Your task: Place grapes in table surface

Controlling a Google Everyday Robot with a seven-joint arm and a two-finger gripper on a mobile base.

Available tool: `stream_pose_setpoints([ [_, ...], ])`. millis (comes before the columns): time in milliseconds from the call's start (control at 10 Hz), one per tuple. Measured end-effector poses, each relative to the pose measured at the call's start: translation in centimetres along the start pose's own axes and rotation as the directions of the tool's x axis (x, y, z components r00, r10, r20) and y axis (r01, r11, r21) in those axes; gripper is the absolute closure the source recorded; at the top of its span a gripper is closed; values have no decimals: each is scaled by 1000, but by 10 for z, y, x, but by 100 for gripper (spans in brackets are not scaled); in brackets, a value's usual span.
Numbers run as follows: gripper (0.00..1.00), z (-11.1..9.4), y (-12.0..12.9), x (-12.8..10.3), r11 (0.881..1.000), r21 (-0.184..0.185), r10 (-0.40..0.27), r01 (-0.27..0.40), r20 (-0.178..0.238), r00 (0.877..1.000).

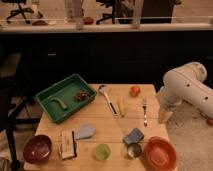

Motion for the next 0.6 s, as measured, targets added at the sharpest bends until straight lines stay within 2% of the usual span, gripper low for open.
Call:
stream_pose_setpoints([
  [300,20,-9,-2,-41,999,32,-21,20,40,999],
  [500,20,-12,-4,-72,998,45,-56,53,60,997],
  [600,20,-12,-4,-95,995,52,-91,88,67,994],
])
